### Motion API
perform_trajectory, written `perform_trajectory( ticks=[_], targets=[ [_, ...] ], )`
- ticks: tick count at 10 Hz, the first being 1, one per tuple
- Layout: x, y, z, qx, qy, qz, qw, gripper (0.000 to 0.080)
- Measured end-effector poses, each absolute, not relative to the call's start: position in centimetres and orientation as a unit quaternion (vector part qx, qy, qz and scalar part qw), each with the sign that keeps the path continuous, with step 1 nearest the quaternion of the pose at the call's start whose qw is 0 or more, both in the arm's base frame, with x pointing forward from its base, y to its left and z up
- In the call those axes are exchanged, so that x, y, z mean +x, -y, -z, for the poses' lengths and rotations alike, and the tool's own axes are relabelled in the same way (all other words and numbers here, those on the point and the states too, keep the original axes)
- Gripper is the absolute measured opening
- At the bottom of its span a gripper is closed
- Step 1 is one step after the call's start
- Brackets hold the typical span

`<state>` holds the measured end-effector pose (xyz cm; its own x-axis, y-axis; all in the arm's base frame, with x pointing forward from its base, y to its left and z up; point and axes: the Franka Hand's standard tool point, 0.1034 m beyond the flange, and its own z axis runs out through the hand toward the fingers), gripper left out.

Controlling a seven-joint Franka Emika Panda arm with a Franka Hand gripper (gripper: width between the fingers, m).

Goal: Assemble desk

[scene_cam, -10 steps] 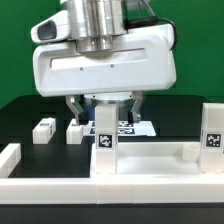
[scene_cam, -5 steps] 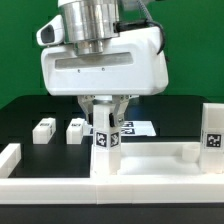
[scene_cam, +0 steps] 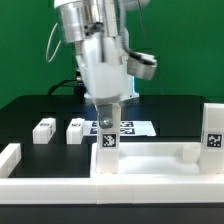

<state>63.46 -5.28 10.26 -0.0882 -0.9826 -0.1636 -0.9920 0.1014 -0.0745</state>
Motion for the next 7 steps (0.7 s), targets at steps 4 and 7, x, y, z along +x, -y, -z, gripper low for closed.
perform_trajectory(
  ticks=[4,7],
  targets=[
    [63.42,5.44,-10.24,-0.577,-0.811,-0.040,0.086,0.0295],
    [63.35,5.43,-10.20,-0.562,-0.822,-0.039,0.081,0.0492]
  ],
)
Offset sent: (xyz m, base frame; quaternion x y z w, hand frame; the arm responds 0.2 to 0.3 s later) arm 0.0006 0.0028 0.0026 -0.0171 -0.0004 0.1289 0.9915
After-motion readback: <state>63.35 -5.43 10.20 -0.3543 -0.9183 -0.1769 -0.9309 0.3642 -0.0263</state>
